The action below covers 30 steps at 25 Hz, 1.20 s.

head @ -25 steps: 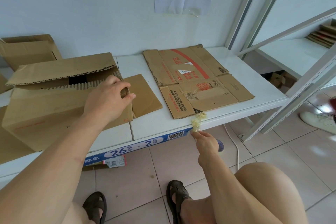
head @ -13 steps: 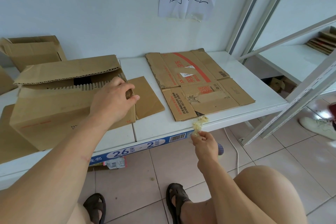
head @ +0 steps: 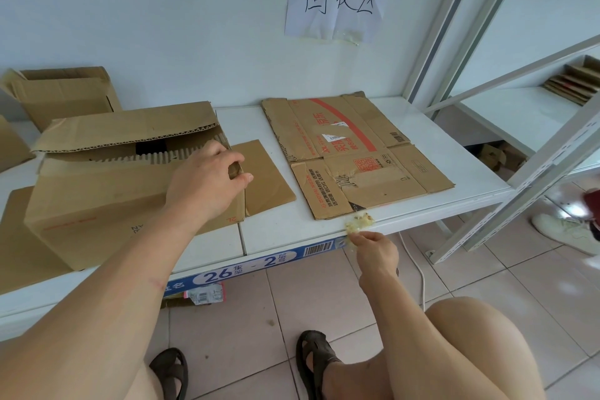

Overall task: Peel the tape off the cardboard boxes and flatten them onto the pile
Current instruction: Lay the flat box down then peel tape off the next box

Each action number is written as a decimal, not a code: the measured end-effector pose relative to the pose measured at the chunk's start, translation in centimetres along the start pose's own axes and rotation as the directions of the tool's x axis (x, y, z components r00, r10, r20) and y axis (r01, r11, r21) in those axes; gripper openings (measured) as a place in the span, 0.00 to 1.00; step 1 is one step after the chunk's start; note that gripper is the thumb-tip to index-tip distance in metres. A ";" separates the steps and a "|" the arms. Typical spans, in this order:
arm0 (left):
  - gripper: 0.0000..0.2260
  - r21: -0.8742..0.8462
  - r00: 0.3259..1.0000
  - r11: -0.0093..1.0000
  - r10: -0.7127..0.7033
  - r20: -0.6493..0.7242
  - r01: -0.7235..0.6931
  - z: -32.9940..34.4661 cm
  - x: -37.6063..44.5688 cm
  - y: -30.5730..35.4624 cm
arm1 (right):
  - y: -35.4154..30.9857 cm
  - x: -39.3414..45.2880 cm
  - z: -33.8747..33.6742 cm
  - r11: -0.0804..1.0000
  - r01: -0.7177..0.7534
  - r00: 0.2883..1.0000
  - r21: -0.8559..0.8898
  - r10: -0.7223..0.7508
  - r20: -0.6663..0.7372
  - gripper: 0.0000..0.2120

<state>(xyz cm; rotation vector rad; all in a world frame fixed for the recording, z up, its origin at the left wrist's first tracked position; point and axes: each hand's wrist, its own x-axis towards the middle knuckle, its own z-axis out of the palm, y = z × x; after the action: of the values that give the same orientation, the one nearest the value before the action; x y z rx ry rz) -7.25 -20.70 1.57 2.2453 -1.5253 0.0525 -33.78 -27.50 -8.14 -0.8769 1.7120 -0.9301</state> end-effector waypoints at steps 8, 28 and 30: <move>0.18 -0.009 1.000 1.000 0.014 -0.007 -0.014 0.0 -0.2 -0.3 | -0.8 1.1 0.2 0.973 0.184 0.980 -0.139 -0.192 -0.044 0.25; 0.33 0.158 0.941 0.930 -0.315 -0.126 0.333 -4.4 -1.5 -7.7 | -8.1 -7.6 8.6 0.593 0.790 0.562 -0.159 -0.594 0.576 0.24; 0.46 0.186 0.851 0.831 -0.508 -0.132 0.525 -5.9 -2.5 -11.8 | -9.5 -9.3 11.5 0.542 0.821 0.495 -0.178 -0.522 0.695 0.29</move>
<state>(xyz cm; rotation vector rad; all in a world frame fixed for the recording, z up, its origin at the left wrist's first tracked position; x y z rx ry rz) 3.48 -12.77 2.48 2.7227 -0.8557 0.1479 -18.94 -25.82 1.16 -2.1074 1.0012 -0.5848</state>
